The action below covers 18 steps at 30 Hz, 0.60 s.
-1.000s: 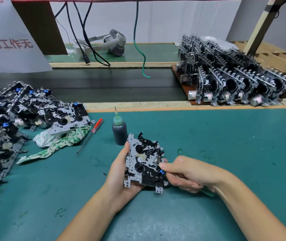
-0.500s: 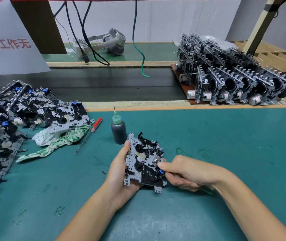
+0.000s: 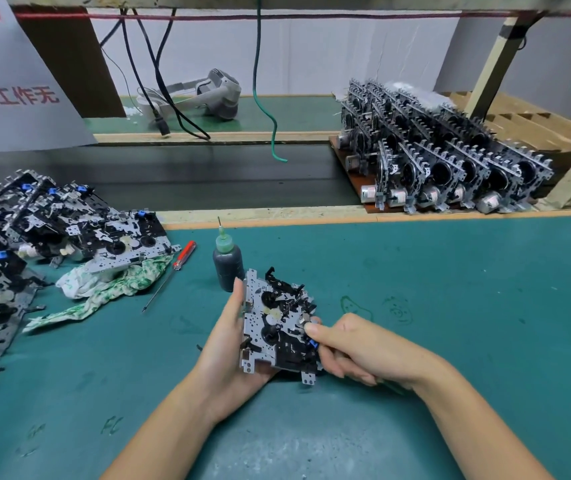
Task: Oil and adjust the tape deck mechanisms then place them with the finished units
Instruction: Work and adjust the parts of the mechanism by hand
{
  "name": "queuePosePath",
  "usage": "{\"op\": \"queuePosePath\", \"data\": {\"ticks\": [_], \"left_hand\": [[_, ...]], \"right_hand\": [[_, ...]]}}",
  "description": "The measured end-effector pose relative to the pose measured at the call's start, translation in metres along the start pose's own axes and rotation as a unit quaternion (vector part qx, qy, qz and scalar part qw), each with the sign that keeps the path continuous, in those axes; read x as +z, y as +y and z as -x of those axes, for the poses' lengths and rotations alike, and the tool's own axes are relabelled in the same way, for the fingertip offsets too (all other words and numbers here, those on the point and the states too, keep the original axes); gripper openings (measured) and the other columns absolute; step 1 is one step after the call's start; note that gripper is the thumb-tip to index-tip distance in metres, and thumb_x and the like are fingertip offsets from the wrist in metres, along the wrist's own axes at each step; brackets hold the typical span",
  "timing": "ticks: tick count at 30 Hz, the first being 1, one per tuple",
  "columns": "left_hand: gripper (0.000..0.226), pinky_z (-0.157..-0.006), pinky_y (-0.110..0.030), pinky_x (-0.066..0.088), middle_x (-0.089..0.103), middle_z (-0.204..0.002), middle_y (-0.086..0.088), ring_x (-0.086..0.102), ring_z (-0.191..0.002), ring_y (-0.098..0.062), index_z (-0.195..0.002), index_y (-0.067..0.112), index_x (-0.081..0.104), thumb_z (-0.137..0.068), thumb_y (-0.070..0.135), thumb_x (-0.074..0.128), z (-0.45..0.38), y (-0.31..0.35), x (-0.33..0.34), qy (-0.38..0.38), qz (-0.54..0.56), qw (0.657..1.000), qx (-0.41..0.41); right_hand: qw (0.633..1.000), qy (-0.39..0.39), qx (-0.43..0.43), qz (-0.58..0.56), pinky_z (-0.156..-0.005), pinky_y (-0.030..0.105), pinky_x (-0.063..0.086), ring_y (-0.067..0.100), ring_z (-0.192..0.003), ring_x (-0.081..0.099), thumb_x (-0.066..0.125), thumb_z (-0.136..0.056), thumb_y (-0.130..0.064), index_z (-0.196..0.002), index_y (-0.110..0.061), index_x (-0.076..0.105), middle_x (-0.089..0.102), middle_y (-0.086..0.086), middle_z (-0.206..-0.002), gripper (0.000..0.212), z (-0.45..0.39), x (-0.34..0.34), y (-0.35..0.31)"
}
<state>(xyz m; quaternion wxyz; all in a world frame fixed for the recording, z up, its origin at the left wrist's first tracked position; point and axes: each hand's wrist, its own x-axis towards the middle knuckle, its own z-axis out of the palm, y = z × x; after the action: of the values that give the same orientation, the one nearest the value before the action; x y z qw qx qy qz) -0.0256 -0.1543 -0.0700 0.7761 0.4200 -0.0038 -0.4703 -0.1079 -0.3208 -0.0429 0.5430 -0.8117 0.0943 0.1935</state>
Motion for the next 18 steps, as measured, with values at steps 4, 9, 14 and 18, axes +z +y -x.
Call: {"op": "queuePosePath", "data": {"ticks": [4, 9, 14, 18], "left_hand": [[0.076, -0.096, -0.042, 0.045, 0.059, -0.128, -0.02, 0.06, -0.115, -0.031, -0.119, 0.004, 0.065, -0.088, 0.066, 0.032, 0.001, 0.001, 0.003, -0.001, 0.017, 1.0, 0.007], [0.074, -0.097, -0.043, 0.049, 0.058, -0.128, -0.024, 0.058, -0.113, -0.042, -0.116, -0.001, 0.064, -0.083, 0.062, 0.042, 0.004, 0.002, 0.005, -0.01, 0.069, 0.997, 0.028], [0.077, -0.105, -0.045, 0.036, 0.057, -0.128, -0.025, 0.056, -0.114, -0.047, -0.115, -0.003, 0.063, -0.082, 0.063, 0.042, 0.004, 0.002, 0.004, -0.004, 0.079, 0.996, 0.031], [0.078, -0.102, -0.047, 0.04, 0.057, -0.128, -0.026, 0.057, -0.112, -0.048, -0.121, -0.006, 0.06, -0.083, 0.061, 0.043, 0.005, 0.002, 0.005, -0.013, 0.088, 0.995, 0.039]], "right_hand": [[0.999, 0.0, -0.016, -0.034, -0.036, 0.016, 0.026, 0.008, -0.027, 0.023, 0.035, -0.101, -0.039, -0.055, -0.013, 0.052, 0.032, -0.003, -0.029, 0.056, 0.005, -0.006, 0.001], [0.993, 0.035, -0.033, -0.109, -0.034, 0.016, 0.017, 0.009, -0.028, 0.014, 0.035, -0.102, -0.033, -0.07, -0.012, 0.051, 0.028, -0.002, -0.032, 0.041, 0.012, -0.024, 0.006], [0.993, 0.048, -0.02, -0.109, -0.035, 0.015, 0.015, 0.01, -0.028, 0.013, 0.035, -0.101, -0.034, -0.069, -0.012, 0.052, 0.028, -0.001, -0.033, 0.043, 0.015, -0.03, 0.012], [0.994, 0.061, -0.014, -0.091, -0.035, 0.015, 0.016, 0.01, -0.028, 0.014, 0.034, -0.102, -0.033, -0.069, -0.012, 0.051, 0.029, -0.001, -0.033, 0.043, 0.011, -0.029, 0.012]]}}
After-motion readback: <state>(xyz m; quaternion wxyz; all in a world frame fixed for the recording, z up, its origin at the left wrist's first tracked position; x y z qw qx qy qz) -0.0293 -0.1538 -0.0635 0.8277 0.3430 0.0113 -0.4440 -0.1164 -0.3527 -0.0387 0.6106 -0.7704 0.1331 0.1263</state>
